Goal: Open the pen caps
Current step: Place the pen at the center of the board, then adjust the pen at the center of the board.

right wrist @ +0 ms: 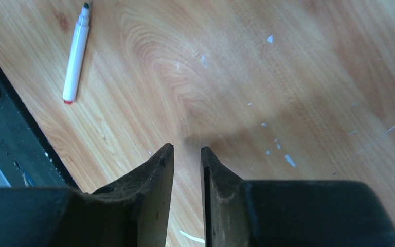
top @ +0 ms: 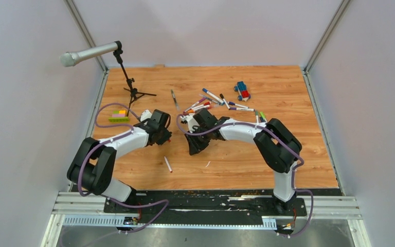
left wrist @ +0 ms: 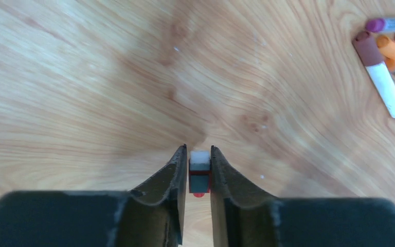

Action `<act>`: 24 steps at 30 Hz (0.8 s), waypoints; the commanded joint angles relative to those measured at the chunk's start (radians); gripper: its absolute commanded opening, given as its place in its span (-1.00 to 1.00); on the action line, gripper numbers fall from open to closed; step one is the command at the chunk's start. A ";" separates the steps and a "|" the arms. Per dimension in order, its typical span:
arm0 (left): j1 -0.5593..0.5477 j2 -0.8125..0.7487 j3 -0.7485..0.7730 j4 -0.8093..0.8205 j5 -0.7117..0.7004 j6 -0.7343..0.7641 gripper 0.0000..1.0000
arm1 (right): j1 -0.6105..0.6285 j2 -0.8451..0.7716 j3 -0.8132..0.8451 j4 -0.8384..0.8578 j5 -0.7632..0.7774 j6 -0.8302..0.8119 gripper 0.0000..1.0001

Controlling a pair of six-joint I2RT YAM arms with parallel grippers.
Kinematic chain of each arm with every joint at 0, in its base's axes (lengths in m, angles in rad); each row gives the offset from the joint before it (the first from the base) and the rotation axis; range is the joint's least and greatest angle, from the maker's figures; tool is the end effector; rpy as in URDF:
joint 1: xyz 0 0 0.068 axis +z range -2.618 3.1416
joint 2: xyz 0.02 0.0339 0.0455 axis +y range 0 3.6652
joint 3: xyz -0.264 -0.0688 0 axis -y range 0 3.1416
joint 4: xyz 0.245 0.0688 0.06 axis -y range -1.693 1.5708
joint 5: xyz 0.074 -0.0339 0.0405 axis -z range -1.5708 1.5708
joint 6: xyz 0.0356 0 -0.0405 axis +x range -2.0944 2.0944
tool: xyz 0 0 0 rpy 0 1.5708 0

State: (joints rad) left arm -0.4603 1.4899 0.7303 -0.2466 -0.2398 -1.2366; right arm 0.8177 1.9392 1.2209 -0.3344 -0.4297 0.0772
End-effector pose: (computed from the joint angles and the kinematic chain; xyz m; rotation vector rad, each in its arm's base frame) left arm 0.2508 -0.1149 0.1597 -1.0562 2.3457 -0.3547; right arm 0.2571 0.2959 0.1513 -1.1367 2.4915 0.8513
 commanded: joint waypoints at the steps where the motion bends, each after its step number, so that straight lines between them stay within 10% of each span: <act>1: 0.032 -0.032 0.093 -0.183 -0.144 0.260 -0.38 | 0.007 -0.093 -0.014 0.009 -0.051 -0.046 -0.45; 11: 0.043 0.087 0.208 -0.353 -0.099 0.520 -0.09 | -0.006 -0.158 -0.018 -0.038 -0.116 -0.154 -0.38; 24: 0.059 -0.412 -0.122 -0.557 -0.223 0.280 0.56 | -0.098 -0.230 0.015 -0.191 -0.456 -0.392 -0.10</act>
State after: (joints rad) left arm -0.4152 1.1633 0.7265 -0.7326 -0.4576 -0.8158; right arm 0.7502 1.7485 1.2053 -0.4583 -0.6968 -0.1940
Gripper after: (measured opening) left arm 0.767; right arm 0.420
